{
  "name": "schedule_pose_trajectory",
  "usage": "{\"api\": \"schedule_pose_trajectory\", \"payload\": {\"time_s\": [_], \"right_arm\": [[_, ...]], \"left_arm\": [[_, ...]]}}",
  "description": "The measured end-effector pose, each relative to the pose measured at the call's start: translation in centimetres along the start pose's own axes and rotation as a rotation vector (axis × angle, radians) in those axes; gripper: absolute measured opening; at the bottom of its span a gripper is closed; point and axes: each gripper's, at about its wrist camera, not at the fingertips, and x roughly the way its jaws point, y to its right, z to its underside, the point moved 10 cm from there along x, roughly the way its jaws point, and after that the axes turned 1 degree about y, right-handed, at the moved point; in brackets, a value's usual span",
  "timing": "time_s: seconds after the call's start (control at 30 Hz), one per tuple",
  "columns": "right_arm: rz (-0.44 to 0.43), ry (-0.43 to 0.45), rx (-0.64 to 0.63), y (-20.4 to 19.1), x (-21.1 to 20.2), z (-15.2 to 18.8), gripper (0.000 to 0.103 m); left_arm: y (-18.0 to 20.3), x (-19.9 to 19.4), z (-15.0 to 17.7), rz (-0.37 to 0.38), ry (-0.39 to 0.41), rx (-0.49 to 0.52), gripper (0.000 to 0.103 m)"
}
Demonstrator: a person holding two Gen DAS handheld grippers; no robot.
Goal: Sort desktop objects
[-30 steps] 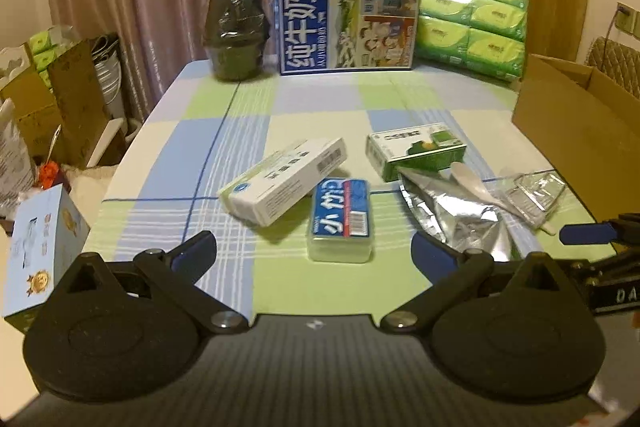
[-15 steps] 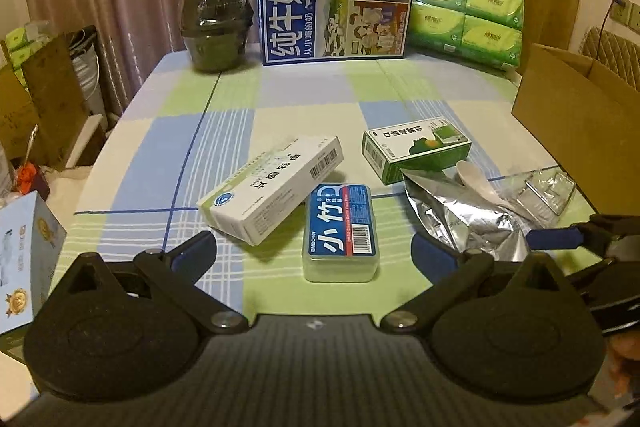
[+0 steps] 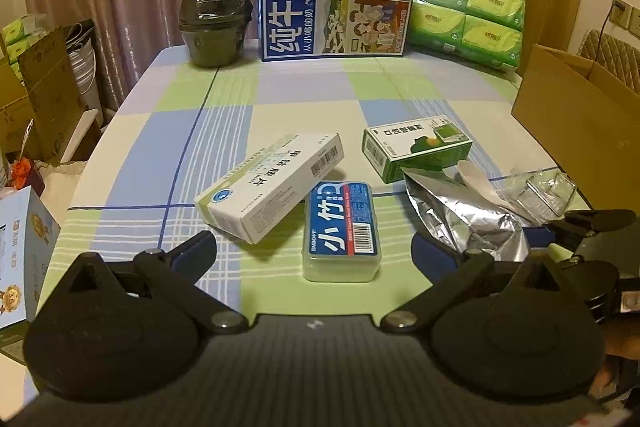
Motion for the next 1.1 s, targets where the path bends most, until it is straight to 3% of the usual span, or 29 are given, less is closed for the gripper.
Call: {"api": "schedule_pose_trajectory", "payload": {"time_s": [0.1, 0.4, 0.77, 0.9, 1.1], "right_arm": [[-0.001, 0.01, -0.008, 0.2, -0.6, 0.0, 0.055], [-0.024, 0.001, 0.063, 1.3, -3.1, 1.3, 0.05], [-0.02, 0.006, 0.093, 2.4, -5.7, 3.3, 0.049], [-0.008, 0.013, 0.097, 2.6, -5.9, 3.5, 0.049], [0.001, 0.013, 0.108, 2.9, -7.1, 4.3, 0.049]], "left_arm": [[0.5, 0.2, 0.1, 0.012, -0.002, 0.015, 0.102], [2.3, 1.8, 0.9, 0.063, -0.019, 0.077, 0.1], [3.3, 5.1, 1.5, 0.041, -0.051, 0.101, 0.08], [3.3, 5.9, 2.0, 0.005, -0.067, 0.122, 0.053], [4.2, 4.1, 2.8, 0.013, -0.097, 0.084, 0.052]]}}
